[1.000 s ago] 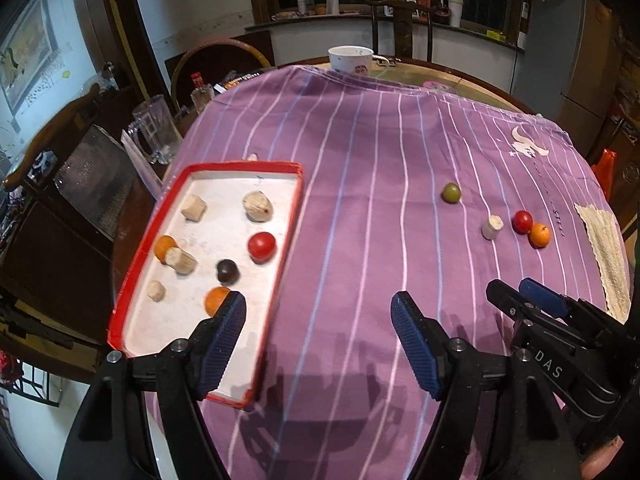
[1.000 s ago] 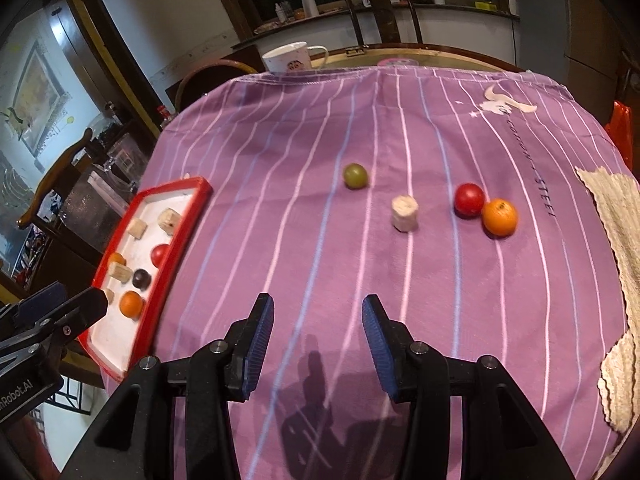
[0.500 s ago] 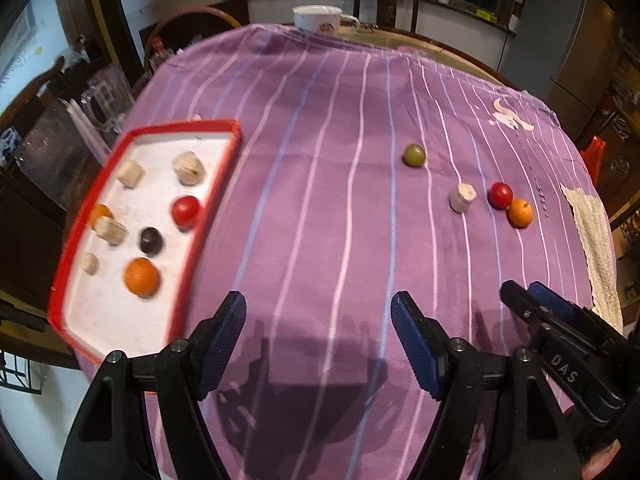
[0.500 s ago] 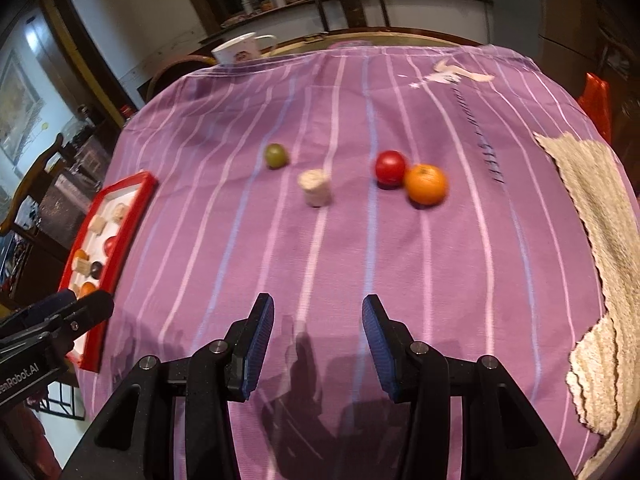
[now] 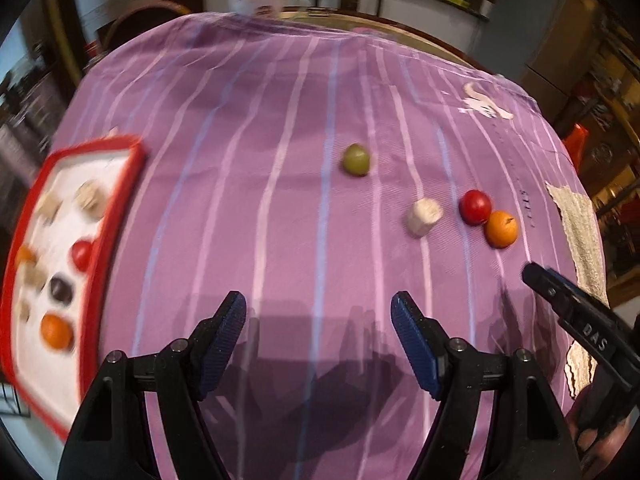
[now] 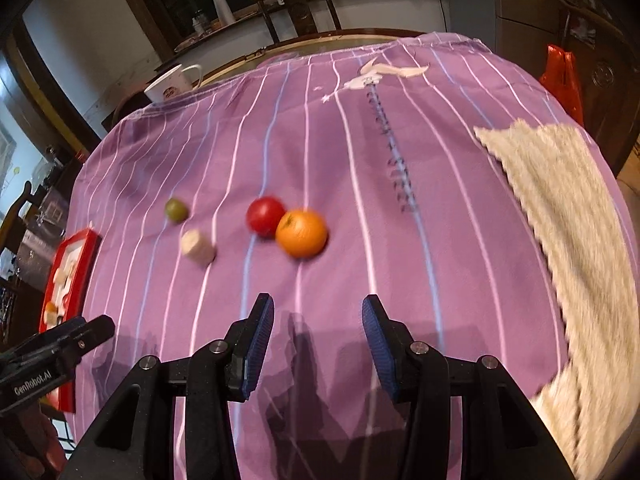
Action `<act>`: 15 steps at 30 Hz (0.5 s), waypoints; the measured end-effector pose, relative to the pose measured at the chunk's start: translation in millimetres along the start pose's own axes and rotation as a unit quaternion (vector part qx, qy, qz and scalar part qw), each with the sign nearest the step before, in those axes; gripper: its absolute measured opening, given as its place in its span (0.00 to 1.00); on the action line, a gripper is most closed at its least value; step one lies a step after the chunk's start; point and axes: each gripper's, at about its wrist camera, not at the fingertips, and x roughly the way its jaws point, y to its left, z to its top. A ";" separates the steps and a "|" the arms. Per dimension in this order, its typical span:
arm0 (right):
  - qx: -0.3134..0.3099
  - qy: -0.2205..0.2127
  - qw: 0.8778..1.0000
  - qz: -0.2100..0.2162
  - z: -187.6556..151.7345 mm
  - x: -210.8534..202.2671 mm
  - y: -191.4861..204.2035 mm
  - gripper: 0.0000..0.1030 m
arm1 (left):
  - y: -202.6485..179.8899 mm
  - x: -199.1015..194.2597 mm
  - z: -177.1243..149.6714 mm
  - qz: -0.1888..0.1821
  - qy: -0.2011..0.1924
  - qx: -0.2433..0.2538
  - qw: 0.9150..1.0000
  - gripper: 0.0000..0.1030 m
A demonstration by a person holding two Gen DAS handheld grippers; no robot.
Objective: Organize fruits
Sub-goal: 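Move both tools back toward the last bread piece and orange, then grasp the last bread piece with the left tool while the right tool grasps the orange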
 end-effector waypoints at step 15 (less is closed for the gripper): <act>-0.098 0.005 0.995 0.011 33.0 44.0 14.9 0.49 | -51.0 51.5 38.5 -0.057 -0.004 0.078 0.995 0.65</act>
